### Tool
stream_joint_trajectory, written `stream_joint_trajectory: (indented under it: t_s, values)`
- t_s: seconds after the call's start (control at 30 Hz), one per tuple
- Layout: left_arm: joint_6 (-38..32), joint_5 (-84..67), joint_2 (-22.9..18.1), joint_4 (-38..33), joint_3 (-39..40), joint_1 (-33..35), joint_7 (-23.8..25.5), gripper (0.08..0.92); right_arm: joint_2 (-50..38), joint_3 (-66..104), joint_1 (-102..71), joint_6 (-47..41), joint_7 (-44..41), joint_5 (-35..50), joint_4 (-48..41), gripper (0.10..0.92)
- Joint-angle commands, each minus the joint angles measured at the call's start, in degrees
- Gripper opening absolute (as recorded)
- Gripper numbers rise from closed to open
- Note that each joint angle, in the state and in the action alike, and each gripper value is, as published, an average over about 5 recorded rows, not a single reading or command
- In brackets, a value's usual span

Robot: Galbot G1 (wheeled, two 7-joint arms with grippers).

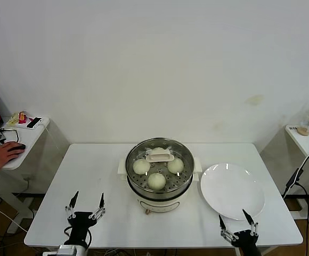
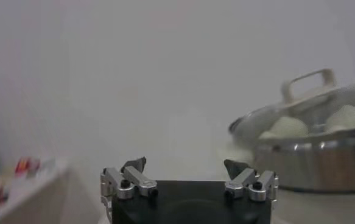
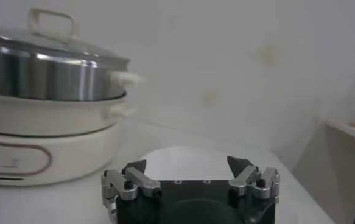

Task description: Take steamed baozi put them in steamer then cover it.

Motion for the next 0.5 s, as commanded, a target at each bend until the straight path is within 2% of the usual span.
stream_joint_trajectory:
  t_s: [0.03,0.33,0.5]
  values:
    - [-1.05,-11.21,-0.45,-0.07,-2.92,5.46,-0.43,0.823,-3.61,-5.24,-6.40,-1.14,0.52,3.61,3.75,0.823]
    - [5.42,-11.20,-0.75,-3.22,-2.85,7.53,0.37,0.823,-3.73,-6.21,-6.08,-3.44,3.23,2.64,4.62,0.823]
    - [6.05,-10.98,-0.90,-3.85,-2.31,8.32,0.44,0.823,-3.81,-6.31,-5.90,-3.60,3.54,2.51,4.82,0.823]
